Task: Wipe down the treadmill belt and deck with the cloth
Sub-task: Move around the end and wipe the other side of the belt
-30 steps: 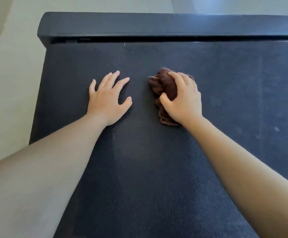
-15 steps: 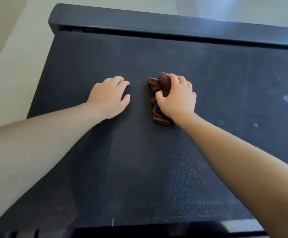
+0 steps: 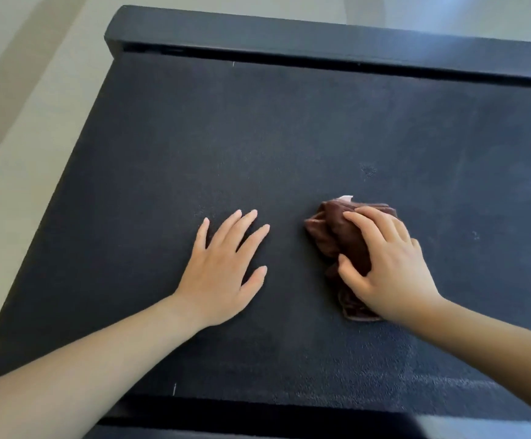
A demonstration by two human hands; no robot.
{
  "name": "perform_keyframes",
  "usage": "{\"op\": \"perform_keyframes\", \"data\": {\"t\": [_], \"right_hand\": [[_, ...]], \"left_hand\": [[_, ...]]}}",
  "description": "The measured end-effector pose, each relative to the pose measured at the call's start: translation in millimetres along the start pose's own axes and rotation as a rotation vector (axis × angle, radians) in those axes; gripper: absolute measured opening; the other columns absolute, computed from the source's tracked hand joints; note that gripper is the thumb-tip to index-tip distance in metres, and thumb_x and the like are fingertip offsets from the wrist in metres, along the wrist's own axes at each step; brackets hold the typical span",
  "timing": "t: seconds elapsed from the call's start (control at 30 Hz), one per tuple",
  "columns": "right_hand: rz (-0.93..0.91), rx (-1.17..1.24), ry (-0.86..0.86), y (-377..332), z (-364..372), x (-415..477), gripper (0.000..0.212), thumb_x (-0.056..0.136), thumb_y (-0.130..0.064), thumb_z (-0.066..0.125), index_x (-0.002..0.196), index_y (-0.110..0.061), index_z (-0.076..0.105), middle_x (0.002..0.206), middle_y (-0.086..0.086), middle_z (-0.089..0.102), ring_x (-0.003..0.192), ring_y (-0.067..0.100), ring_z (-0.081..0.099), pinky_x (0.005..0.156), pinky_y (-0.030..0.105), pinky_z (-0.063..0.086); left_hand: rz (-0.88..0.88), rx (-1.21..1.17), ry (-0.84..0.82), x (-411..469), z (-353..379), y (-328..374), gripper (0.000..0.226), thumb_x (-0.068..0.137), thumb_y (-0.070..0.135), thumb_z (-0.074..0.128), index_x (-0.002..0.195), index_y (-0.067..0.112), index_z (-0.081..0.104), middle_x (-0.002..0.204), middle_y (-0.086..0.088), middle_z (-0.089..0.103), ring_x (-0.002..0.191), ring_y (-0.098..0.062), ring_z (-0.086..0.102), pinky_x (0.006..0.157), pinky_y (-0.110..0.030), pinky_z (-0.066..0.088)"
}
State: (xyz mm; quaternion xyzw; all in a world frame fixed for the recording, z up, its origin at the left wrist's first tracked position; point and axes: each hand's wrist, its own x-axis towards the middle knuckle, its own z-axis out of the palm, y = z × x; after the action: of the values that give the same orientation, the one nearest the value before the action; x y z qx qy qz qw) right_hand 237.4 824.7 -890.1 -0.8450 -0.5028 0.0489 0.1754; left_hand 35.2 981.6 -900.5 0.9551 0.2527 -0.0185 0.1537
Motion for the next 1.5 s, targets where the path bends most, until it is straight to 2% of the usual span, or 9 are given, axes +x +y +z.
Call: {"op": "perform_keyframes", "data": {"t": [0.2,0.4,0.6,0.83,0.93,1.17,1.5], "right_hand": [[0.121,0.045,0.062,3,1,17,0.056,0.075,-0.043,0.052,0.127,-0.022,0.052,0.134,-0.003,0.048,0.126,0.026,0.037,0.09,0.045,0.037],[0.183,0.09,0.098,-6,5,33,0.055,0.078,-0.037,0.058,0.13,-0.022,0.05,0.136,-0.002,0.047,0.126,0.024,0.037,0.095,0.045,0.037],[0.066,0.085,0.079,-20,9,-20,0.059,0.074,-0.044,0.052,0.129,-0.021,0.052,0.135,-0.002,0.049,0.123,0.024,0.043,0.089,0.041,0.04],[0.234,0.078,0.117,-9,12,50,0.054,0.081,-0.041,0.057,0.132,-0.025,0.048,0.139,-0.005,0.045,0.13,0.021,0.034,0.097,0.043,0.033],[0.29,0.094,0.144,-10,13,61,0.054,0.082,-0.04,0.055,0.133,-0.024,0.047,0.139,-0.004,0.044,0.128,0.022,0.035,0.097,0.044,0.035],[0.083,0.048,0.022,-37,10,-41,0.063,0.073,-0.046,0.051,0.131,-0.021,0.051,0.137,0.003,0.047,0.123,0.026,0.041,0.088,0.044,0.042],[0.151,0.028,0.008,-55,16,-65,0.061,0.076,-0.045,0.049,0.131,-0.02,0.052,0.139,0.004,0.049,0.126,0.028,0.046,0.09,0.047,0.042]], "left_hand": [[-0.006,0.034,0.031,4,7,0,0.059,0.086,0.048,0.033,0.141,0.027,0.035,0.151,0.0,0.027,0.142,-0.019,0.018,0.111,-0.055,0.011],[0.012,0.067,0.041,4,8,1,0.06,0.086,0.046,0.03,0.142,0.022,0.034,0.151,-0.004,0.027,0.141,-0.024,0.019,0.11,-0.058,0.014],[0.024,0.093,0.037,4,8,2,0.061,0.087,0.046,0.029,0.143,0.021,0.033,0.152,0.001,0.026,0.141,-0.023,0.018,0.109,-0.06,0.014],[0.03,0.08,0.021,4,6,2,0.064,0.086,0.047,0.024,0.144,0.021,0.031,0.153,0.003,0.024,0.142,-0.022,0.015,0.109,-0.06,0.012],[0.074,0.048,0.007,7,3,1,0.065,0.086,0.048,0.023,0.143,0.019,0.032,0.153,0.006,0.022,0.141,-0.016,0.014,0.108,-0.062,0.011],[0.078,0.024,0.042,11,6,5,0.063,0.085,0.049,0.03,0.142,0.021,0.034,0.15,0.006,0.027,0.141,-0.015,0.018,0.109,-0.062,0.007],[0.077,0.037,0.072,12,8,3,0.061,0.084,0.048,0.035,0.14,0.023,0.035,0.148,0.006,0.03,0.139,-0.016,0.022,0.109,-0.062,0.01]]}}
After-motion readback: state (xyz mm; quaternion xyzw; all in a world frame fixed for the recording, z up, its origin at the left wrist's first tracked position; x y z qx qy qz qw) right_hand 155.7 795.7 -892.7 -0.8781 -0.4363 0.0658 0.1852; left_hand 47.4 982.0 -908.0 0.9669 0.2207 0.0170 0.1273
